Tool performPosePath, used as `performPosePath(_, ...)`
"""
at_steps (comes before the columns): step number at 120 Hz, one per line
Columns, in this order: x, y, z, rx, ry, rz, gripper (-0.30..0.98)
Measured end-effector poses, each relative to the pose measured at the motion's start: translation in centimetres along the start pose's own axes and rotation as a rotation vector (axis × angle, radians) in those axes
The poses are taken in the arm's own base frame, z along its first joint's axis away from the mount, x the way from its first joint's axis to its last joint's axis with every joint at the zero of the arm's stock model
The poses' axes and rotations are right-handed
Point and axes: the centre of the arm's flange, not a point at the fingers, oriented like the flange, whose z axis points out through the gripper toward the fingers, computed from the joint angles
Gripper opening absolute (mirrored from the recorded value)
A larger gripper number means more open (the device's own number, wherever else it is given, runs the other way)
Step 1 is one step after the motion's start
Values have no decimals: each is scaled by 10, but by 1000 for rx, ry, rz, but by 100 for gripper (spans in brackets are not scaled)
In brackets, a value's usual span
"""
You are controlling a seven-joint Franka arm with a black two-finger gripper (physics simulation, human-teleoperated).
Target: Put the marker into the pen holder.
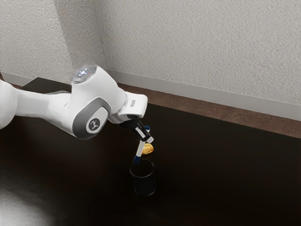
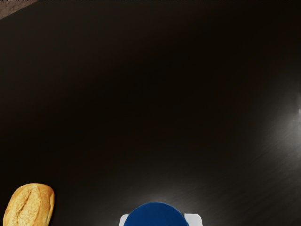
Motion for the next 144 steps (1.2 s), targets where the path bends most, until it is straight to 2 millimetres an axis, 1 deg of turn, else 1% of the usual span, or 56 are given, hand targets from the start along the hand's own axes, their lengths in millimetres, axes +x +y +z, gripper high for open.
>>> performPosePath(20,4,10,10,-17,3,17,-7)
performPosePath(32,3,9,15,-19,6,16,-7)
performPosePath(48,8,8,21,-25,12,16,-7)
performPosePath(56,6,9,25,-29,10,17,-7)
performPosePath(67,4,11,36,-40,1,18,-7)
performPosePath(80,4,11,40,-43,3,22,-7)
performPosePath(103,3,10,41,-47,2,27,33)
performPosePath(111,3,9,41,-46,3,28,43)
performPosePath(120,4,6,40,-44,5,29,51)
performPosePath(124,11,4,35,-49,2,31,53)
performPosePath(128,38,-3,24,-64,4,33,55)
performPosePath(130,58,-11,16,-74,6,31,56)
performPosePath(133,89,-31,-2,-72,11,23,58)
performPosePath(135,106,-53,-17,-58,13,7,58)
performPosePath(138,121,-97,-46,-23,13,-33,59)
performPosePath(141,123,-144,-75,17,-1,-87,60)
performPosePath(144,116,-183,-100,49,-26,-138,61)
